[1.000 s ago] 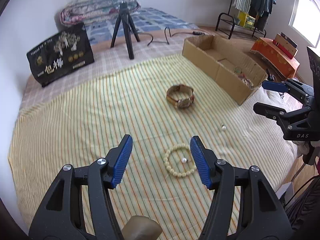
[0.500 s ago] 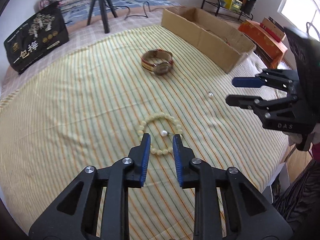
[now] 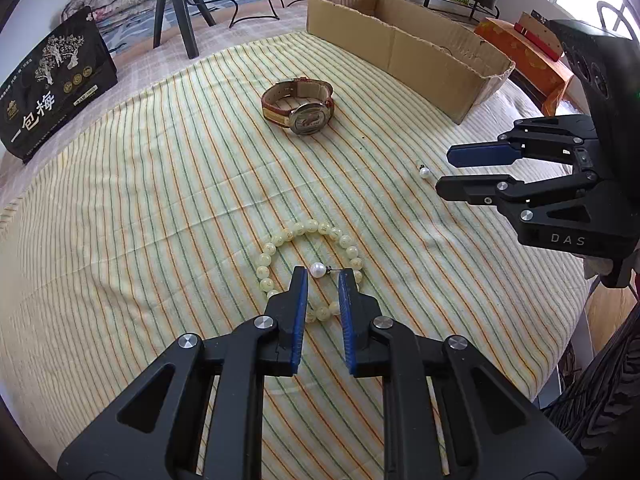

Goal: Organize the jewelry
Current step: 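Move the left tool toward the beige bead bracelet while the right tool approaches the pearl earring, then close the left tool on the pearl earring atop the bracelet while the right tool grasps the other earring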

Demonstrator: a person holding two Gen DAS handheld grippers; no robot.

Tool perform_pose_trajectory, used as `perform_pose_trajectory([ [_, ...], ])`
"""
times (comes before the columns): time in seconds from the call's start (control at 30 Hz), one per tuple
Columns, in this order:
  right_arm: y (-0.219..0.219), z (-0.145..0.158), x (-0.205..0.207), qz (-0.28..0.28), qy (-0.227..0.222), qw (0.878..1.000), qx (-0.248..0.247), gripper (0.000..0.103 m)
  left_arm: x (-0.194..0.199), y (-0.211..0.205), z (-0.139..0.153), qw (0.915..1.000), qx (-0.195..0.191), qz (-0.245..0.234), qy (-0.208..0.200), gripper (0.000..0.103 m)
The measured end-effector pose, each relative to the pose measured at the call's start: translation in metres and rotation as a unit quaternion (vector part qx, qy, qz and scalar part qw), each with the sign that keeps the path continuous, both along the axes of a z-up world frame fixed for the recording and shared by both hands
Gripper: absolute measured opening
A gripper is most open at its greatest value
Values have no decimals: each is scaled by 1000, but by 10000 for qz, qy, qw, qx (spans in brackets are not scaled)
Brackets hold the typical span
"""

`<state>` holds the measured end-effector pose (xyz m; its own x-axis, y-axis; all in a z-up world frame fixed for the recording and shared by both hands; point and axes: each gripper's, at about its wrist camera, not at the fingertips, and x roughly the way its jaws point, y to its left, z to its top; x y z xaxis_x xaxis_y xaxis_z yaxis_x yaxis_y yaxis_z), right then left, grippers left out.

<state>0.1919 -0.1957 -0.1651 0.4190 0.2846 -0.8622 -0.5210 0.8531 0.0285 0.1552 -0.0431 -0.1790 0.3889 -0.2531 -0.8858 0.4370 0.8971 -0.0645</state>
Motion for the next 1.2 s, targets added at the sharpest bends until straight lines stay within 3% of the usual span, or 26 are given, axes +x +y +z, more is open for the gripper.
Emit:
perform_pose_trajectory([
  [0.57, 10, -8, 8, 87, 17, 9999, -90, 24, 13, -5, -13, 9999, 90, -10, 83, 15],
  [0.93, 14, -13, 8, 131, -34, 9997, -225, 7, 14, -7, -15, 9999, 103, -40, 43, 9],
  [1.2, 14, -6, 6, 137, -100, 9997, -154, 7, 15, -3, -9, 10000, -35, 74, 26, 9],
])
